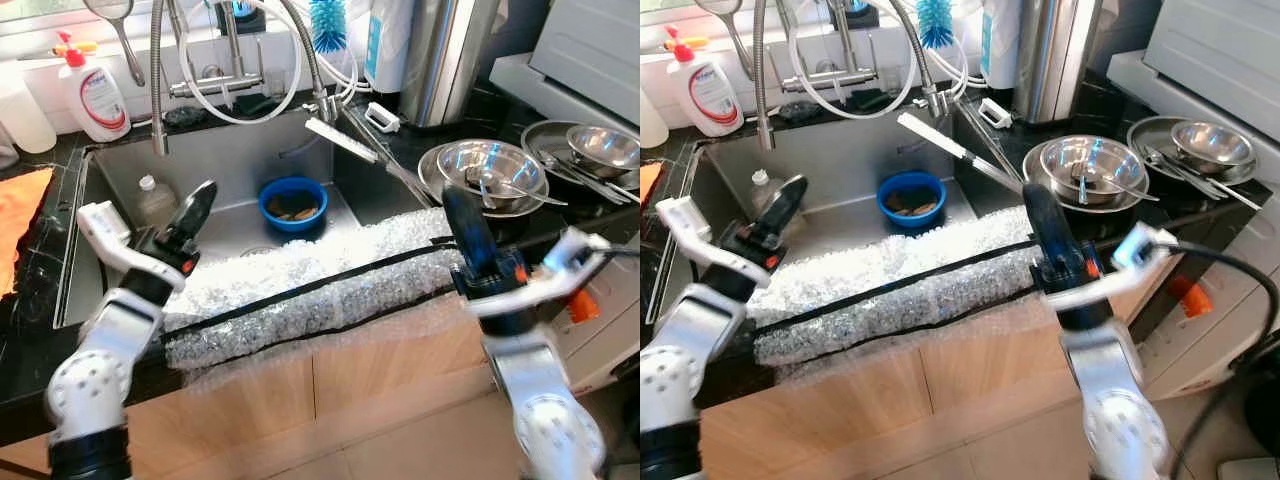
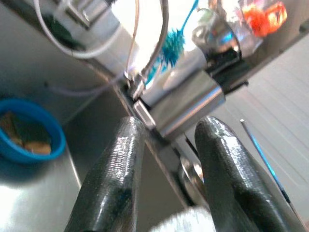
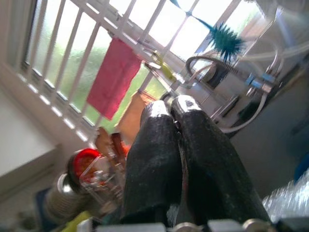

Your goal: Kitchen organization

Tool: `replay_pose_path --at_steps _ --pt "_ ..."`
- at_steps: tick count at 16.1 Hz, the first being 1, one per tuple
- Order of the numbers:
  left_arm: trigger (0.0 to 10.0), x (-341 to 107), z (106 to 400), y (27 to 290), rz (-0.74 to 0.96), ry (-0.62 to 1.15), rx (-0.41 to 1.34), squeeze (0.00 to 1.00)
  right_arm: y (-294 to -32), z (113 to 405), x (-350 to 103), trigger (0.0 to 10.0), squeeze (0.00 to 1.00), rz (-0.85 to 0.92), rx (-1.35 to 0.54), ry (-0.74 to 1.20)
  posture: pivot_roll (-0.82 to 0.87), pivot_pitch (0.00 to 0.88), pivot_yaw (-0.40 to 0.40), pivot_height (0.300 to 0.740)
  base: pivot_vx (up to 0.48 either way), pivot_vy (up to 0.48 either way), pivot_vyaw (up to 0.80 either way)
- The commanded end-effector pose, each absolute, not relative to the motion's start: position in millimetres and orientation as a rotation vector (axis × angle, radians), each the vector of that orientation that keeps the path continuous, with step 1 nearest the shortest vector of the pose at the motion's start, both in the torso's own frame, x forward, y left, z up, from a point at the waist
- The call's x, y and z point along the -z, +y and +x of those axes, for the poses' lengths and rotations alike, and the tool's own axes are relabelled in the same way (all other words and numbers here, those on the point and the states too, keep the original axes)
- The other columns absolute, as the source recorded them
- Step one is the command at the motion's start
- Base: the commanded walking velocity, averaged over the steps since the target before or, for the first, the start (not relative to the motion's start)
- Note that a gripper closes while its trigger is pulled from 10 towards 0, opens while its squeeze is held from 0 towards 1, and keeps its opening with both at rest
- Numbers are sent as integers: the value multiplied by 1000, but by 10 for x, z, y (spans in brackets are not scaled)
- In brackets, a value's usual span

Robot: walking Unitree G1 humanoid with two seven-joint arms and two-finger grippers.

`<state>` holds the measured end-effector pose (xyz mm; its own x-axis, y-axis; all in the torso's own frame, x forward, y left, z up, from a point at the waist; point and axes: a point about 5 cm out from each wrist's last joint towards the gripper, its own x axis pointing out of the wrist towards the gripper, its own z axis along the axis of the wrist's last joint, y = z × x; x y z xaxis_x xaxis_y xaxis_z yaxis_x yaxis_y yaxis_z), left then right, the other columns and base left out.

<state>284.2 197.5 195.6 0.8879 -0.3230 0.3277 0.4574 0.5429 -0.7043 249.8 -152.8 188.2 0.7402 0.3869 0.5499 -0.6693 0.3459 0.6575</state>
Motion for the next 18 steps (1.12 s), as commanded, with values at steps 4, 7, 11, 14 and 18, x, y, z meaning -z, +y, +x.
replay_pose_path --at_steps 4,7,11,14,18 --pt "10000 -2018 2682 1767 -888 -134 632 0 -1524 2274 -1841 10000 0 1133 -776 -284 -89 0 33 740 0 0 0" --pt "10000 -2041 2662 1683 -920 -132 673 0 -1480 2167 -1796 10000 0 1157 -829 -244 -91 0 31 740 0 0 0" --pt "10000 -2063 2616 1539 -881 -114 739 0 -1420 2149 -1744 10000 0 1163 -843 -188 -88 14 24 740 0 0 0" --pt "10000 -2093 2624 1527 -900 -132 744 0 -1399 2180 -1638 10000 0 1133 -800 -142 -85 25 21 740 0 0 0" --pt "10000 -2087 2611 1507 -905 -130 750 0 -1339 2177 -1570 10000 0 1121 -809 -95 -81 37 18 740 0 0 0"
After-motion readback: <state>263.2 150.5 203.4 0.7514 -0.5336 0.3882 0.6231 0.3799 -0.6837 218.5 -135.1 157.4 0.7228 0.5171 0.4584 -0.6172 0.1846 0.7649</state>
